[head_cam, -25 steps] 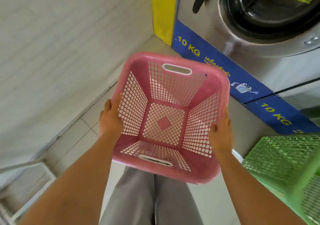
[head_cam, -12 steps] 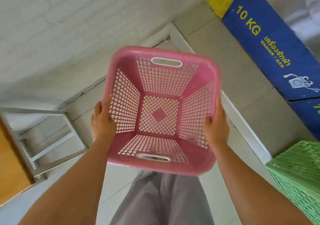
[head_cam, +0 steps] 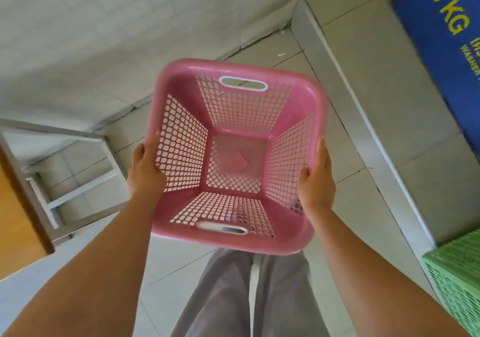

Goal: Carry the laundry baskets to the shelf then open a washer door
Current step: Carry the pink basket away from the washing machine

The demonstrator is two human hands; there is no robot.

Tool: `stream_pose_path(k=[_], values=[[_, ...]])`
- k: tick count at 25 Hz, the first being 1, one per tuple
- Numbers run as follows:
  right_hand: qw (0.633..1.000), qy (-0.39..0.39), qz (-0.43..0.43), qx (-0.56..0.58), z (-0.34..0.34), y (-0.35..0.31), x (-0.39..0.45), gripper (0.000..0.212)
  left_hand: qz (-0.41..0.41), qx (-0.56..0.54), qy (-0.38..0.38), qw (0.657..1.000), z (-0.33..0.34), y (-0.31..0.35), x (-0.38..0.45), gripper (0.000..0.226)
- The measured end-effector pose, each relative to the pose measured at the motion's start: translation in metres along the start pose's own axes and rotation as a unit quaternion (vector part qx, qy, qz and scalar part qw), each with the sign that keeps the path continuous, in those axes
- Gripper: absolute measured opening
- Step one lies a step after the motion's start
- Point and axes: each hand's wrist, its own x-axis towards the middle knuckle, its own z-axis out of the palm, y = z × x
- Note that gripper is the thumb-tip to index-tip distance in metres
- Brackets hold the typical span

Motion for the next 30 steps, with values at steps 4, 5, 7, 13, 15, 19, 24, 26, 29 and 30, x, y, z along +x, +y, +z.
stream_pose_path(k=[4, 5, 7, 13, 15, 19, 24, 26, 29, 30], values=[[0.998, -0.039, 0.008, -0.05, -0.002, 0.005, -0.022, 0.08, -0.048, 0.045, -0.068, 0.996, 0.004, 0.0, -0.013, 0.08], [0.997, -0.052, 0.006, -0.06, -0.004, 0.007, -0.029, 0.079, -0.054, 0.046, -0.077, 0.994, 0.005, 0.002, -0.017, 0.079], [0.994, -0.078, 0.005, -0.07, -0.008, 0.011, -0.045, 0.077, -0.049, 0.036, -0.085, 0.995, 0.006, 0.008, -0.023, 0.078], [0.993, -0.089, 0.002, -0.081, -0.039, 0.016, -0.091, 0.067, 0.047, 0.062, -0.126, 0.989, 0.002, 0.033, -0.056, 0.074], [0.992, -0.08, -0.009, -0.101, -0.057, 0.025, -0.106, 0.063, 0.075, 0.079, -0.137, 0.985, 0.0, 0.051, -0.079, 0.07], [0.993, -0.058, 0.018, -0.105, -0.094, 0.058, -0.137, 0.062, 0.175, 0.102, -0.142, 0.969, 0.0, 0.098, -0.129, 0.062], [0.996, -0.02, 0.063, -0.052, -0.138, 0.141, -0.203, 0.062, 0.244, 0.158, -0.133, 0.947, 0.022, 0.16, -0.214, 0.057], [0.996, -0.01, 0.081, -0.04, -0.155, 0.185, -0.237, 0.061, 0.272, 0.175, -0.135, 0.937, 0.04, 0.178, -0.256, 0.052], [0.991, 0.01, 0.131, -0.02, -0.186, 0.263, -0.292, 0.061, 0.308, 0.181, -0.143, 0.923, 0.075, 0.212, -0.335, 0.05], [0.989, 0.023, 0.149, -0.013, -0.198, 0.288, -0.309, 0.06, 0.314, 0.181, -0.151, 0.92, 0.086, 0.226, -0.363, 0.051]])
